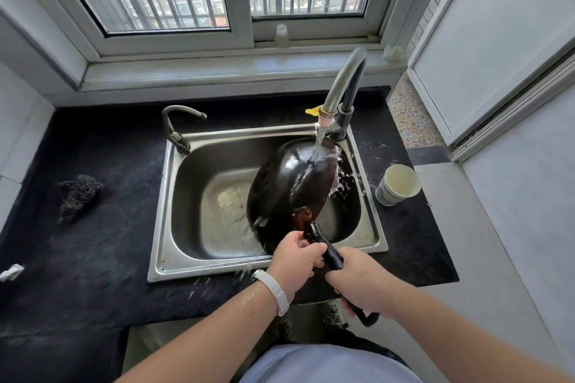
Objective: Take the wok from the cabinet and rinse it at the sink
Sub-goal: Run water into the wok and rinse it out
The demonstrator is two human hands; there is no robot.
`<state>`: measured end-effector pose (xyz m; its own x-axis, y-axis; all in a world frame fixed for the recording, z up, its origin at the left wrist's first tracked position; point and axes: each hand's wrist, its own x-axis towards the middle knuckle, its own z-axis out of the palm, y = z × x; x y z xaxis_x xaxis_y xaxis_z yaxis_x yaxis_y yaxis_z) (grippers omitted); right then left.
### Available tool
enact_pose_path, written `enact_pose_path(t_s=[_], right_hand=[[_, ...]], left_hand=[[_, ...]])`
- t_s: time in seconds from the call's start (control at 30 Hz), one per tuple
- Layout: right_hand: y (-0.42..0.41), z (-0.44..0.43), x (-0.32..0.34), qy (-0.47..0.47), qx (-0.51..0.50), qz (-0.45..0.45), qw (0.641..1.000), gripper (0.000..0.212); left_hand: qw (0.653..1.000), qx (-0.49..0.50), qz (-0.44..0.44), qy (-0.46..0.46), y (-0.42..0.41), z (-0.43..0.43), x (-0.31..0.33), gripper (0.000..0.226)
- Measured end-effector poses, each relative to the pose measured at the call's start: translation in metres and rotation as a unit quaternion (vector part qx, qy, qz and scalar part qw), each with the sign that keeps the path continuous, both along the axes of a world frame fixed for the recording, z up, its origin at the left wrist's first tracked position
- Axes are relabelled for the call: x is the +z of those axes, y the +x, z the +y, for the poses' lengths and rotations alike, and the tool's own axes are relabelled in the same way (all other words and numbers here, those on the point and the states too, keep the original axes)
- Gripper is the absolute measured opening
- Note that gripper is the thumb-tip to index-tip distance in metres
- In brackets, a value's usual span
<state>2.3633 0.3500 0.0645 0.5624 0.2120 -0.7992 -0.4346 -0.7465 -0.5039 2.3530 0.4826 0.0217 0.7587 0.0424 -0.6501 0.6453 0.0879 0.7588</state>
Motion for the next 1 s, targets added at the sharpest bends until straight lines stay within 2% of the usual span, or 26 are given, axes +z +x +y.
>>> enact_pose_path(t_s=[0.13, 0.27, 0.33, 0.4, 0.53, 0.77, 1.0], right_hand=[[-0.001, 0.013, 0.004, -0.007, 0.005, 0.003, 1.0, 0.018], [0.008, 0.026, 0.014, -0.024, 0.023, 0.002, 0.999, 0.015], [0.017, 0.033, 0.021, -0.029, 0.049, 0.0, 0.998, 0.015], [0.027, 0.04, 0.03, -0.048, 0.116, -0.014, 0.992, 0.015], [0.045, 0.043, 0.043, -0.083, 0.261, -0.072, 0.959, 0.034], [0.061, 0.019, 0.063, -0.129, 0.409, -0.14, 0.892, 0.038], [0.078, -0.014, 0.066, -0.133, 0.466, -0.277, 0.83, 0.033]], left_hand=[[1.0, 0.011, 0.005, 0.013, -0.001, 0.005, 0.002, 0.013], [0.998, 0.058, 0.022, 0.01, 0.003, 0.012, 0.004, 0.009], [0.995, 0.096, 0.024, -0.006, 0.006, 0.013, 0.007, 0.012], [0.99, 0.133, 0.027, -0.02, 0.01, 0.013, 0.011, 0.008], [0.984, 0.171, 0.024, -0.045, 0.017, 0.007, 0.019, 0.009], [0.971, 0.234, 0.008, -0.056, 0.02, -0.022, 0.028, 0.015], [0.954, 0.288, -0.01, -0.081, 0.032, -0.053, 0.028, 0.009]])
